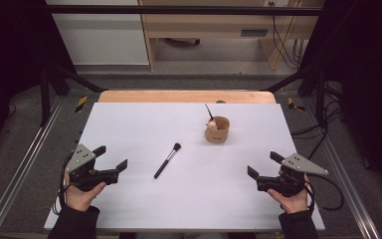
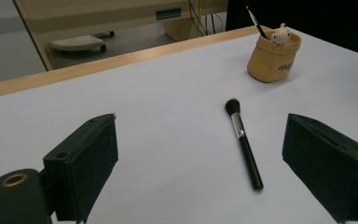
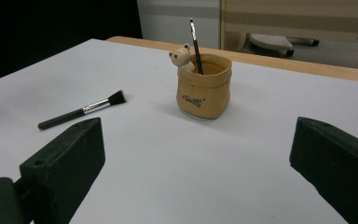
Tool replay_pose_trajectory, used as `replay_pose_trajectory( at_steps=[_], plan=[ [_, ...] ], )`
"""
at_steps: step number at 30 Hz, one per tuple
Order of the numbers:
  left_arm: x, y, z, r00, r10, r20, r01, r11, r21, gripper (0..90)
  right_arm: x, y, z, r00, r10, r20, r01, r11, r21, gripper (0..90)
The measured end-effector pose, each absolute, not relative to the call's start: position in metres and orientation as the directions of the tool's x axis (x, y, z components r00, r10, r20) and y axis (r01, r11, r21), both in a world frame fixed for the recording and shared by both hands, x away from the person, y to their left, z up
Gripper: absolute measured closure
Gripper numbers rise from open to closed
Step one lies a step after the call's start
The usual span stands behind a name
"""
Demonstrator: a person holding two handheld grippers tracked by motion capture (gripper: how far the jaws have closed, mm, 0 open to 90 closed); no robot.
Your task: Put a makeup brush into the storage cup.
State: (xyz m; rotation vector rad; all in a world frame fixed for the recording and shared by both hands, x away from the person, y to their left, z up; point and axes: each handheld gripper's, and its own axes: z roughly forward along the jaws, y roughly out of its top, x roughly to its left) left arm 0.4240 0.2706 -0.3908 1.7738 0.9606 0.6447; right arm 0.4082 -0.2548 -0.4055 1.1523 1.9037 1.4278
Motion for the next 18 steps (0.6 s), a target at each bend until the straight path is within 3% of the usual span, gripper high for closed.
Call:
replay_pose_trajectory(
  at_steps=[18],
  plan=[
    [0.437, 0.247, -0.365, 0.586, 0.809, 0.048, 0.295, -0.268, 0.917, 9.4, 0.407, -0.254, -0.404, -0.522, 0.848, 0.096, 0.334, 0.099, 0.937, 3.9]
  ],
)
